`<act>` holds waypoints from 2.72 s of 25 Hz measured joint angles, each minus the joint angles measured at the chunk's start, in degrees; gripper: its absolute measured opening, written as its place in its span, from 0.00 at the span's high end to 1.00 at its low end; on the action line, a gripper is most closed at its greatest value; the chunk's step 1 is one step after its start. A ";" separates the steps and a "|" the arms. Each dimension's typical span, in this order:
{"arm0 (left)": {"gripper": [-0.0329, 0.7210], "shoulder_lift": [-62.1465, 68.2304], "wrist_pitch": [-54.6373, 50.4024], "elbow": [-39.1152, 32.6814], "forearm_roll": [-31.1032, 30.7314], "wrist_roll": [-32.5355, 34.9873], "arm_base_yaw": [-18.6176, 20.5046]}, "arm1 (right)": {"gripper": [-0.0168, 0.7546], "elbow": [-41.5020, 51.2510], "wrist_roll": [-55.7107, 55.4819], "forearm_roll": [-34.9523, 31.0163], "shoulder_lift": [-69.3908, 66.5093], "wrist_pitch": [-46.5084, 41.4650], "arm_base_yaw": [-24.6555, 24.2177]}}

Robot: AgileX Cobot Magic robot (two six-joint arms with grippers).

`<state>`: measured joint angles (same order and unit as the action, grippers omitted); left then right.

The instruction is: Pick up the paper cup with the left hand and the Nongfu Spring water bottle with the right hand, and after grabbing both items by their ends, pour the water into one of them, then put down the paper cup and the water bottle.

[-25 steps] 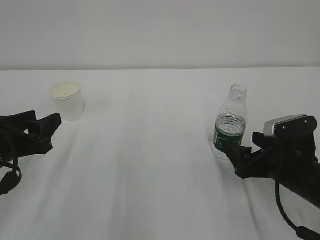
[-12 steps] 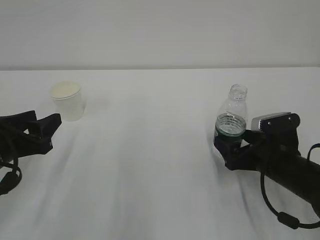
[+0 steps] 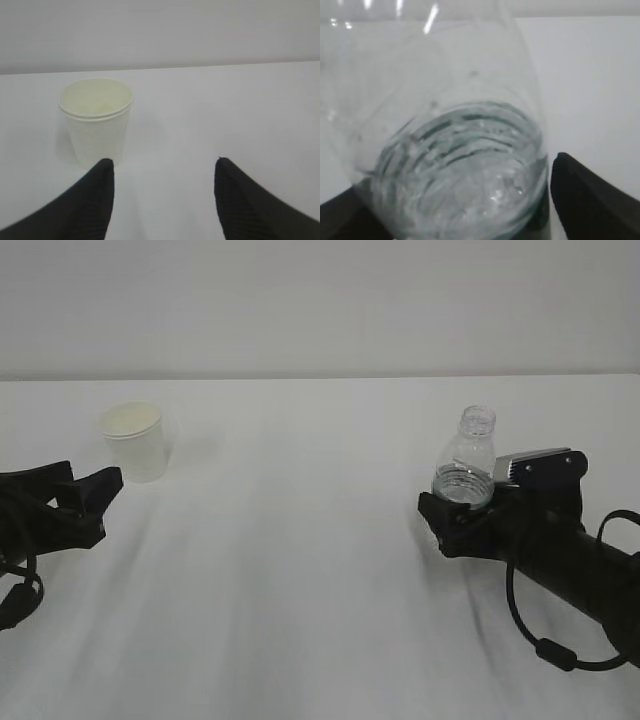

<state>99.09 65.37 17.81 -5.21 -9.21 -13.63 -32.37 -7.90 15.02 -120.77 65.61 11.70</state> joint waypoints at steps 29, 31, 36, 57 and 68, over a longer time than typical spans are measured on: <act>0.36 2.39 0.13 0.00 -0.26 0.00 0.00 | 0.12 -1.50 1.34 0.06 0.00 0.00 0.00; 0.36 2.39 0.13 0.00 -0.26 0.00 0.00 | 0.13 -1.50 1.34 0.06 0.00 0.00 0.00; 0.36 2.39 0.13 0.00 -0.26 0.00 0.00 | 0.13 -1.41 1.43 0.06 0.00 0.00 0.00; 0.36 2.39 0.13 0.00 -0.90 0.00 0.00 | 0.15 -0.14 2.70 -0.13 -3.87 0.14 0.00; 0.38 2.39 0.13 0.00 -1.00 0.20 0.00 | 0.16 -2.29 2.70 -0.02 -3.87 0.14 0.00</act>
<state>101.48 65.51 17.81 -6.21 -9.00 -13.63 -34.66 -5.20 15.00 -124.64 65.75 11.70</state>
